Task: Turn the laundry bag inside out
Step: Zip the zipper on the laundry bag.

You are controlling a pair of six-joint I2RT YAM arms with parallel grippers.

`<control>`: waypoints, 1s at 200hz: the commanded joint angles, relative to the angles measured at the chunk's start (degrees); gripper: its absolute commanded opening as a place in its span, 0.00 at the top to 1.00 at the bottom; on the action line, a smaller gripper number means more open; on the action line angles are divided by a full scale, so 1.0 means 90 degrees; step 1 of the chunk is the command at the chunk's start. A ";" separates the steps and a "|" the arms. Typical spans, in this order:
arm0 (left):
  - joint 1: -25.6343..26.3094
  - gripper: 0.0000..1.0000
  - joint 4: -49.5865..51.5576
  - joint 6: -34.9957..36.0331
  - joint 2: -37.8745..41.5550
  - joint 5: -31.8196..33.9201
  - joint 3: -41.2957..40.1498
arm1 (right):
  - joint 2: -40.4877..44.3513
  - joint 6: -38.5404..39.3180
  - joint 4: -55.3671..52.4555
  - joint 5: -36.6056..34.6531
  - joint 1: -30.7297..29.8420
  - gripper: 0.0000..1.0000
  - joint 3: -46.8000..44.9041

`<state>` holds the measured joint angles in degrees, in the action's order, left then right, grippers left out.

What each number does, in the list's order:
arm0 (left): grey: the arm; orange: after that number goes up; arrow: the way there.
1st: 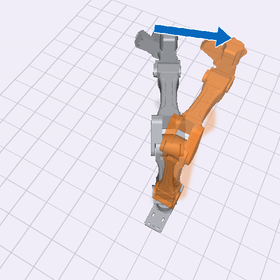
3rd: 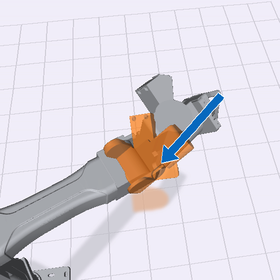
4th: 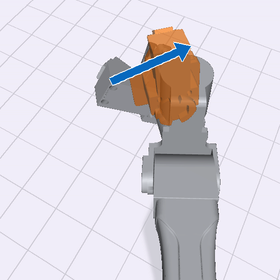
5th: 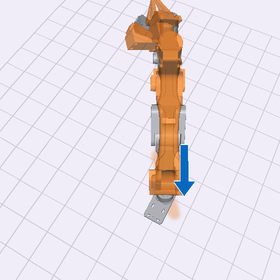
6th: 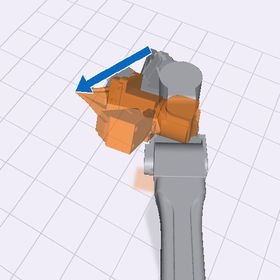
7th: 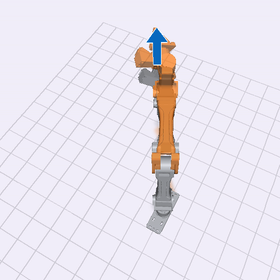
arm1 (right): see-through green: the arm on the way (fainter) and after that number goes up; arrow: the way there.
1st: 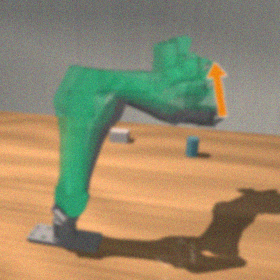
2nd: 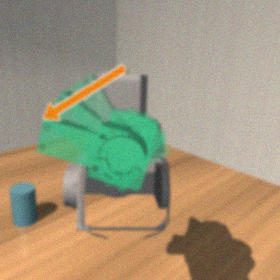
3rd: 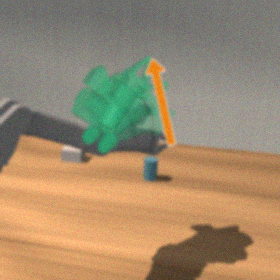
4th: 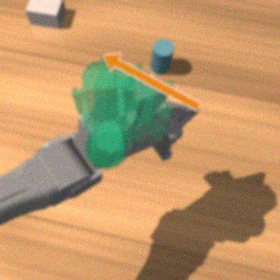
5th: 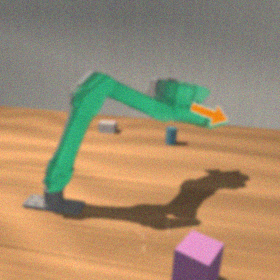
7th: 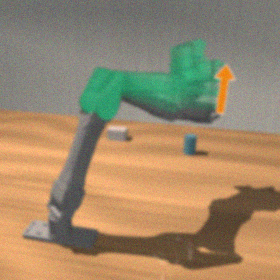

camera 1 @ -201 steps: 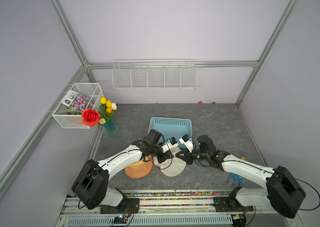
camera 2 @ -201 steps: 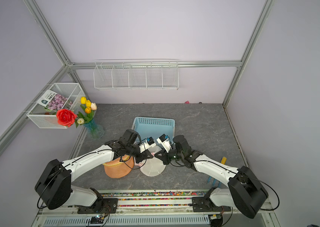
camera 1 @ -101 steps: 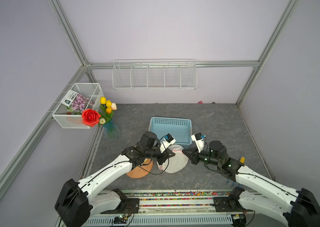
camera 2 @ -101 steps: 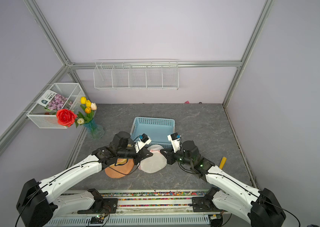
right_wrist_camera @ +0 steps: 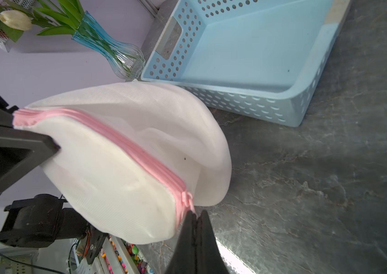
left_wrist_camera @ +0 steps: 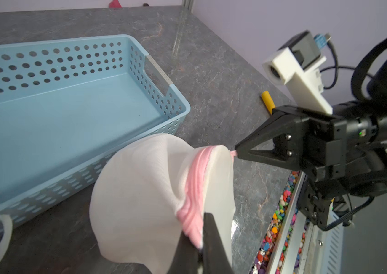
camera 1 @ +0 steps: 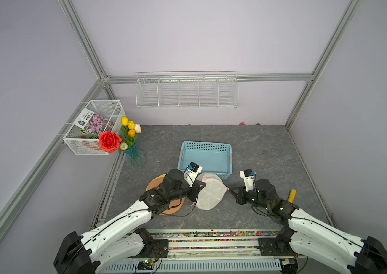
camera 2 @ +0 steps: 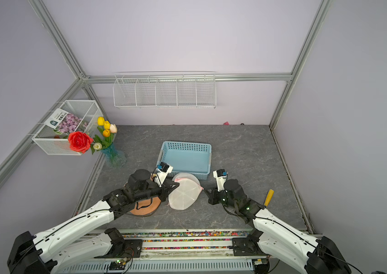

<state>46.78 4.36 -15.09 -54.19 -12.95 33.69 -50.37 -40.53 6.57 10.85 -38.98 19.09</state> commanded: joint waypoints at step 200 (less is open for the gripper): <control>0.2790 0.00 0.0142 -0.4772 0.3571 0.5320 -0.1387 | -0.1803 0.1538 -0.1818 -0.1527 -0.0625 1.00 0.1901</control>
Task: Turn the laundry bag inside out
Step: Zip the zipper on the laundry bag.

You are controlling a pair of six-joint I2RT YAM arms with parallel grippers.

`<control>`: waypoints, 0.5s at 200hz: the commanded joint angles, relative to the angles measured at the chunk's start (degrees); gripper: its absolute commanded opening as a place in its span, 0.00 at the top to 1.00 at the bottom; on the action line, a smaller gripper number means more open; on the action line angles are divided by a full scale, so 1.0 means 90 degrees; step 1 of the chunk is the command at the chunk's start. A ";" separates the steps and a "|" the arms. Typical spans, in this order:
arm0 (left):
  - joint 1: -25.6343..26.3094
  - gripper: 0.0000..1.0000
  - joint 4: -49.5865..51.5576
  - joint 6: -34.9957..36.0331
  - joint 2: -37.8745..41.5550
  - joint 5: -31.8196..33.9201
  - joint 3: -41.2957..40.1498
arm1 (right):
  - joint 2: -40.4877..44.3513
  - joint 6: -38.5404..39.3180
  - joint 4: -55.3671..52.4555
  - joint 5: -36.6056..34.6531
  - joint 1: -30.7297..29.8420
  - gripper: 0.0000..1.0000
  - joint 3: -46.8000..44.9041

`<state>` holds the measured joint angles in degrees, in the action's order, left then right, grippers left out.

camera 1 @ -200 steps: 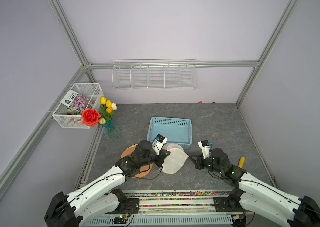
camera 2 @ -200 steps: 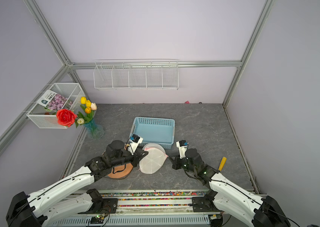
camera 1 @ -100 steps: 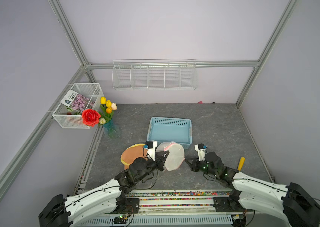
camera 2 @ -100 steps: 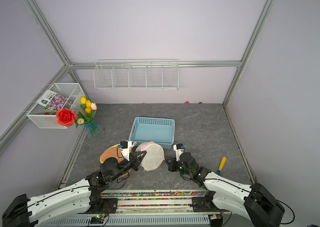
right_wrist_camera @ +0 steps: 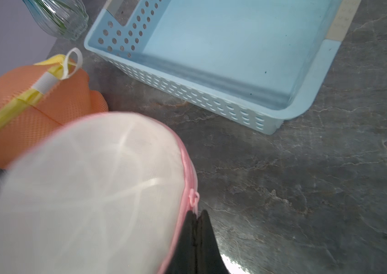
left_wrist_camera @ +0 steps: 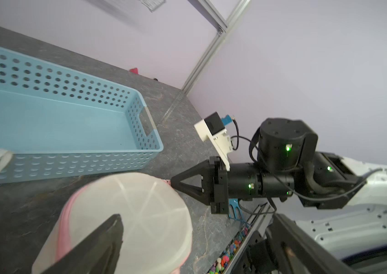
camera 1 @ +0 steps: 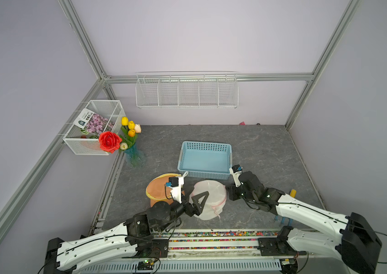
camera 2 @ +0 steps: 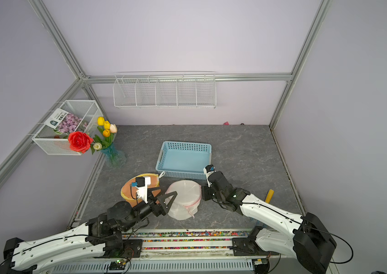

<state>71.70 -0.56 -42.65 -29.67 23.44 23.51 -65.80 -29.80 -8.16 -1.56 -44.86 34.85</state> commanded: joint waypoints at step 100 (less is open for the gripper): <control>-0.1742 0.01 0.2596 0.0068 -0.1205 -0.2085 0.2469 | -0.0004 0.0683 -0.0347 0.0505 0.0033 1.00 0.0357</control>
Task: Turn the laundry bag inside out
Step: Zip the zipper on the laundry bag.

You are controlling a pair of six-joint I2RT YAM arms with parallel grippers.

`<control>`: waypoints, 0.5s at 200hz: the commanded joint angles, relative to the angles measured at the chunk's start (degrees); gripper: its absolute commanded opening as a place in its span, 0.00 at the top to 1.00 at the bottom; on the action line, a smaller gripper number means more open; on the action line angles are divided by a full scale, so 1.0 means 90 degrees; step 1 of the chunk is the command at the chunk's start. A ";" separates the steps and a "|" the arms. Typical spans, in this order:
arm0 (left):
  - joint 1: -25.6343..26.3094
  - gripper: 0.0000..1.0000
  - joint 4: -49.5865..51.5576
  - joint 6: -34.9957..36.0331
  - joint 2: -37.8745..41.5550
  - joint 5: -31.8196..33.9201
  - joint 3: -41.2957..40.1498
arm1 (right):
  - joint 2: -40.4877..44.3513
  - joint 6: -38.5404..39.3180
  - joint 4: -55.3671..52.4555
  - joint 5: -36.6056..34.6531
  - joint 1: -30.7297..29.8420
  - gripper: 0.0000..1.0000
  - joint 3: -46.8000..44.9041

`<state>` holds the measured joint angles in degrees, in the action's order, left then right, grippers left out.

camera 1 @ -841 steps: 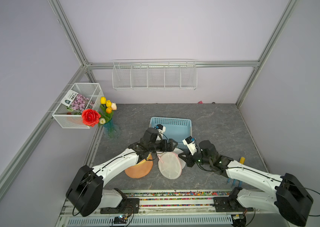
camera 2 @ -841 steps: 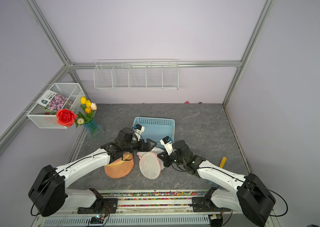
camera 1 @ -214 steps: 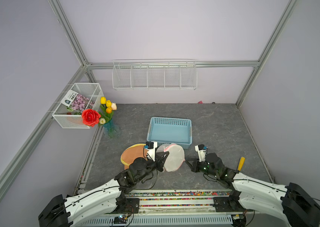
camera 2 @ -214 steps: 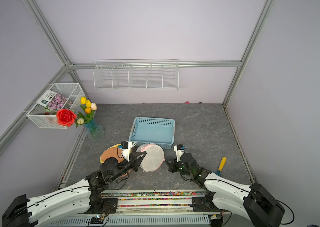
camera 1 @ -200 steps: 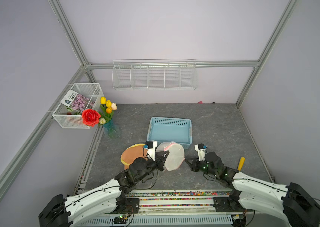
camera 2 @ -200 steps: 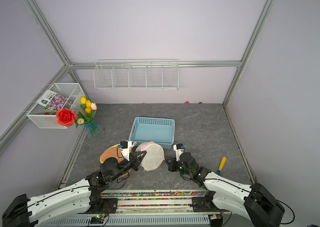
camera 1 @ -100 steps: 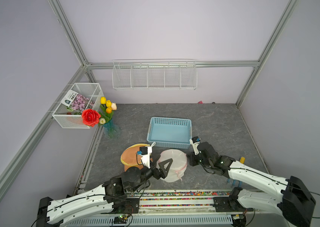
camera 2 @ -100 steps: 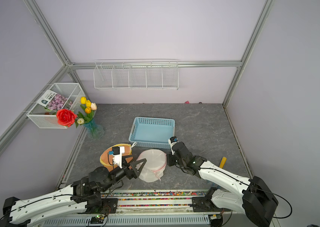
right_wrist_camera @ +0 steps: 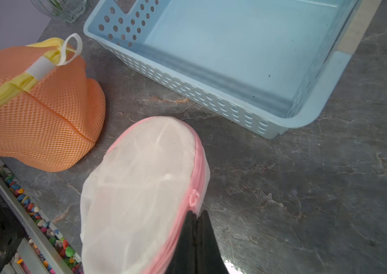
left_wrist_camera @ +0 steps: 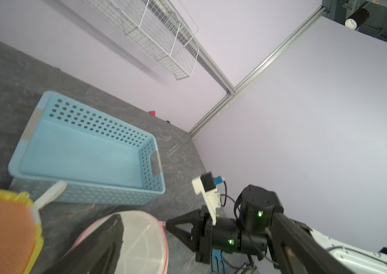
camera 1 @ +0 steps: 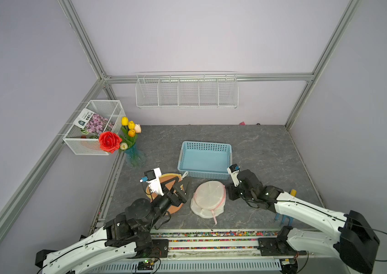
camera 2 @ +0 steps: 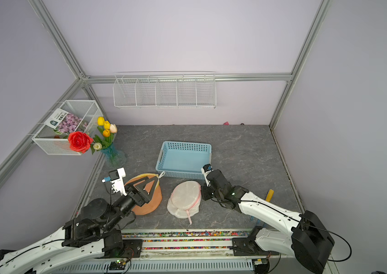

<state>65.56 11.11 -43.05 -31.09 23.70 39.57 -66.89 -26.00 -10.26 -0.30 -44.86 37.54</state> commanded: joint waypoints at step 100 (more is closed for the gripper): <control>-0.2871 0.13 0.0738 0.1125 -0.3956 -0.5144 0.1150 | 0.0116 0.1856 0.0894 0.2892 0.0111 1.00 -0.0050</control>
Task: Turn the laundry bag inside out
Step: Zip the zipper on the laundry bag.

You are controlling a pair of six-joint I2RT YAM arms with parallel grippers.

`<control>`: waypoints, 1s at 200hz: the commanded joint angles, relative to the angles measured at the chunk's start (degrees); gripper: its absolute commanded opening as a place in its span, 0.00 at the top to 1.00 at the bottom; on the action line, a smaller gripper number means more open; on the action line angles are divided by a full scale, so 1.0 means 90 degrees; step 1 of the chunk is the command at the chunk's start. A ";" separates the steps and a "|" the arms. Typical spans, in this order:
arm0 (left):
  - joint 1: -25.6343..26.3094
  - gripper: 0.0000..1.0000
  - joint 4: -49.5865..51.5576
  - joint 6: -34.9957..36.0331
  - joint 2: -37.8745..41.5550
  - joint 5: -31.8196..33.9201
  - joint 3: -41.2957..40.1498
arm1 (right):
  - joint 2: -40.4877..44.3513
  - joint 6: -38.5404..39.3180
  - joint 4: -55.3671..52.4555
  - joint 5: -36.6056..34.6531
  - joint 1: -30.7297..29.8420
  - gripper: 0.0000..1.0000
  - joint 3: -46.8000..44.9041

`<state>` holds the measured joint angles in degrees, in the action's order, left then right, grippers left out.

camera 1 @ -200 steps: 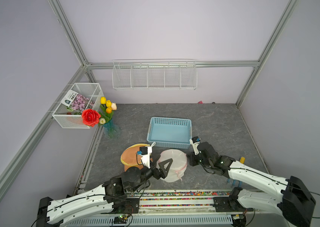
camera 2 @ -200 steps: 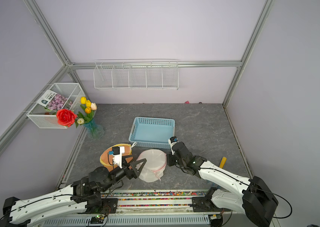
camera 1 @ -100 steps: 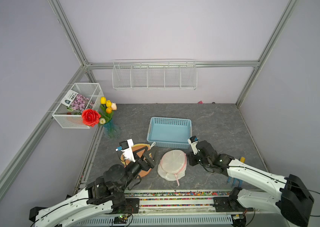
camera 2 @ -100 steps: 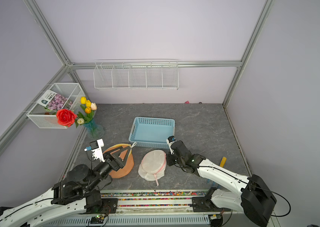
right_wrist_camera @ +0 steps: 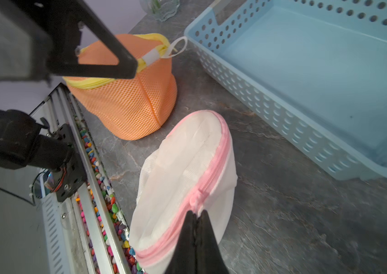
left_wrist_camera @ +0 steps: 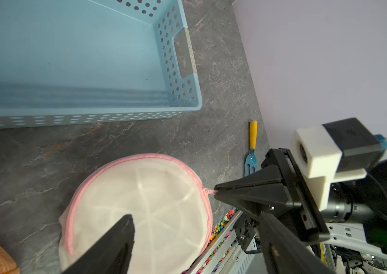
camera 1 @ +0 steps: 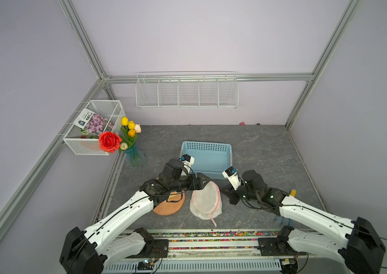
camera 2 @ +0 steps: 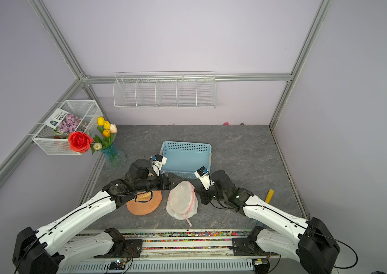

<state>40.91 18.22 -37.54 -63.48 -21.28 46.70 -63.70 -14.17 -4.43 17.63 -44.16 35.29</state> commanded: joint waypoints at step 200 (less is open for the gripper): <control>0.0130 0.36 -0.2237 0.0304 -0.1813 -0.2753 -0.0452 | 0.0053 0.0328 0.0697 0.0633 0.0818 1.00 -0.0224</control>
<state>40.66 -1.72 -34.96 -82.11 -45.47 43.83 -63.40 -9.80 -0.56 25.71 -37.52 34.39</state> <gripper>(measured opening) 0.659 0.056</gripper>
